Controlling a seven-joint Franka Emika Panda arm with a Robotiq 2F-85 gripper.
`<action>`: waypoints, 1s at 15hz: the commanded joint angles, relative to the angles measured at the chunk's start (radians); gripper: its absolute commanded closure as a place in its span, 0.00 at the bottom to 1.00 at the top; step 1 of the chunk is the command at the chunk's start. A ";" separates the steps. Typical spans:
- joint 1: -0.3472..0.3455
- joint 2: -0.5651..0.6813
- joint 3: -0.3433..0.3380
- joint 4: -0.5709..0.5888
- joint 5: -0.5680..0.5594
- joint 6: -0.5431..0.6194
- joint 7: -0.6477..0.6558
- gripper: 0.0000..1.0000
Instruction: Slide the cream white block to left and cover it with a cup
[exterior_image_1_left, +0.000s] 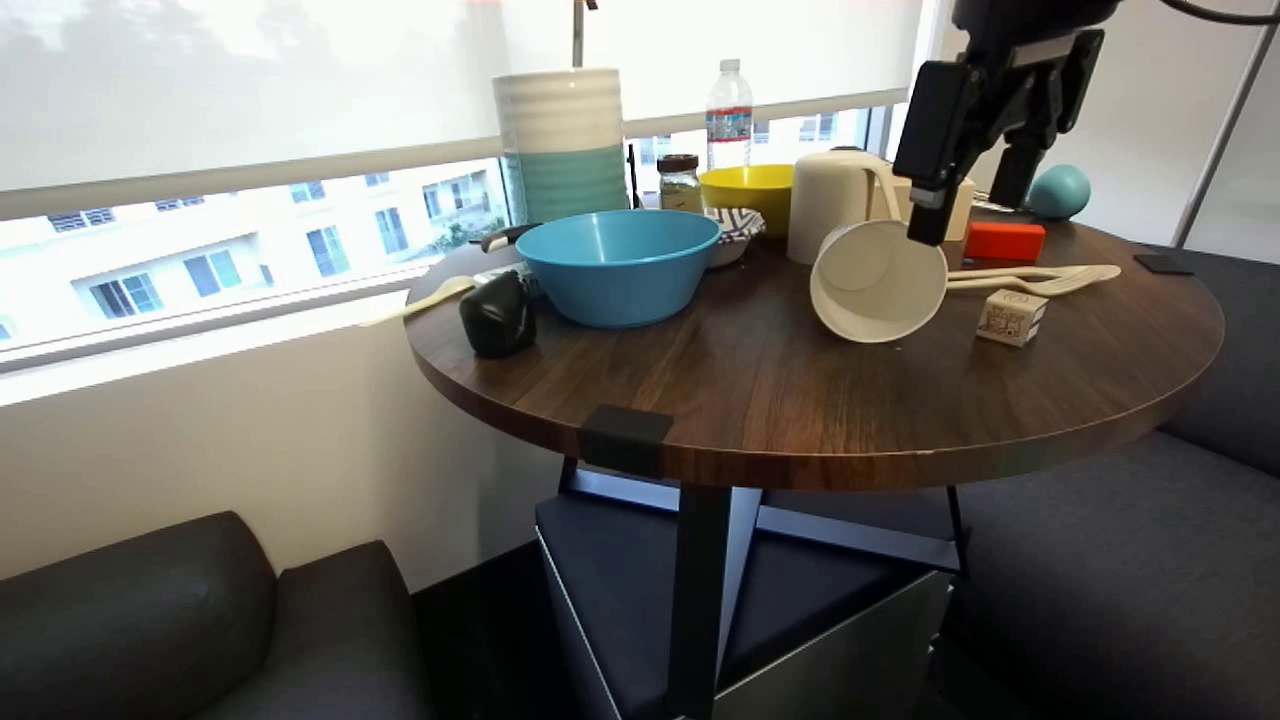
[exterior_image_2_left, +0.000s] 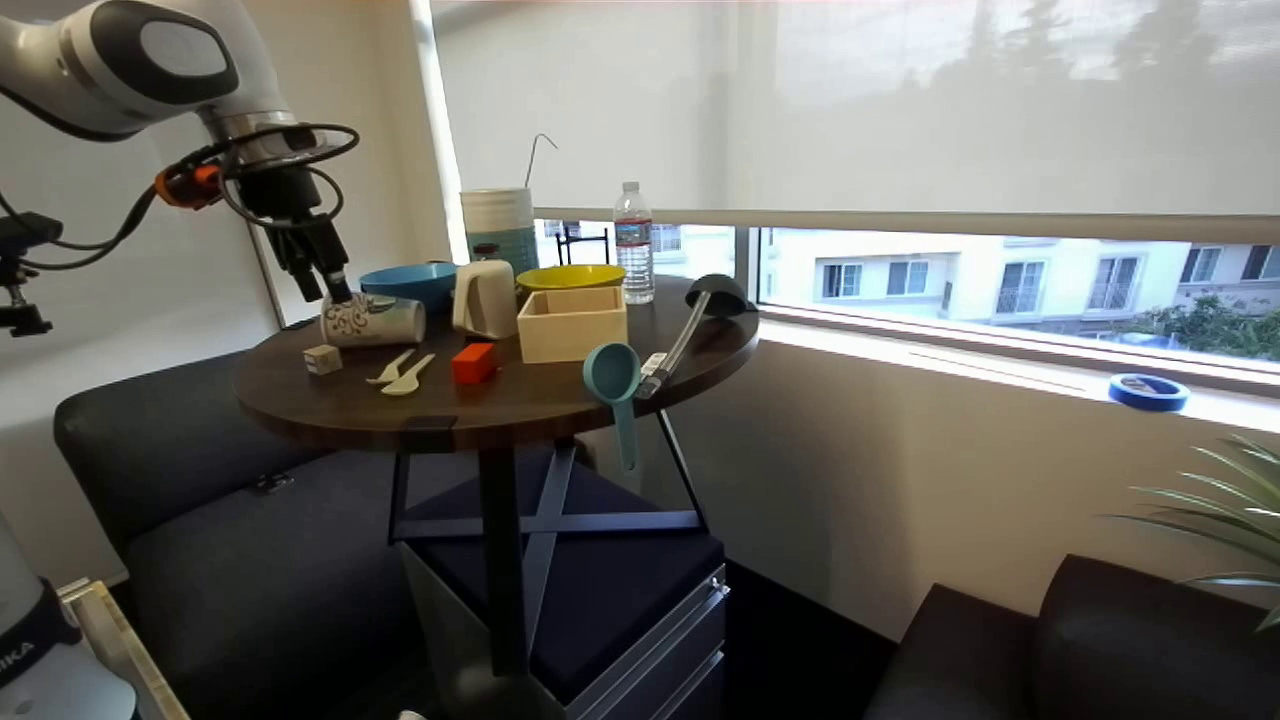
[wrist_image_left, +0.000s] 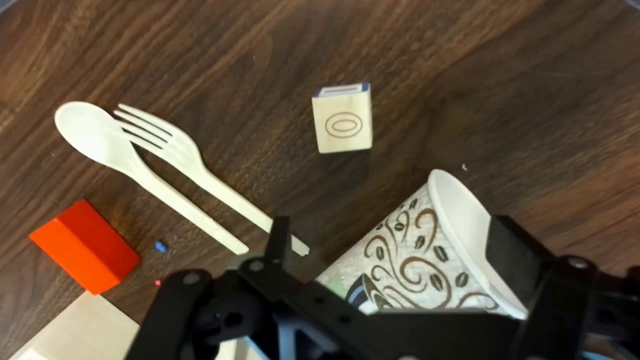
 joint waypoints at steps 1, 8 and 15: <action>0.011 0.016 -0.016 0.049 0.023 -0.116 -0.006 0.00; 0.052 0.029 -0.086 0.083 0.181 -0.105 -0.092 0.00; -0.036 0.047 -0.105 0.081 0.229 0.043 0.059 0.00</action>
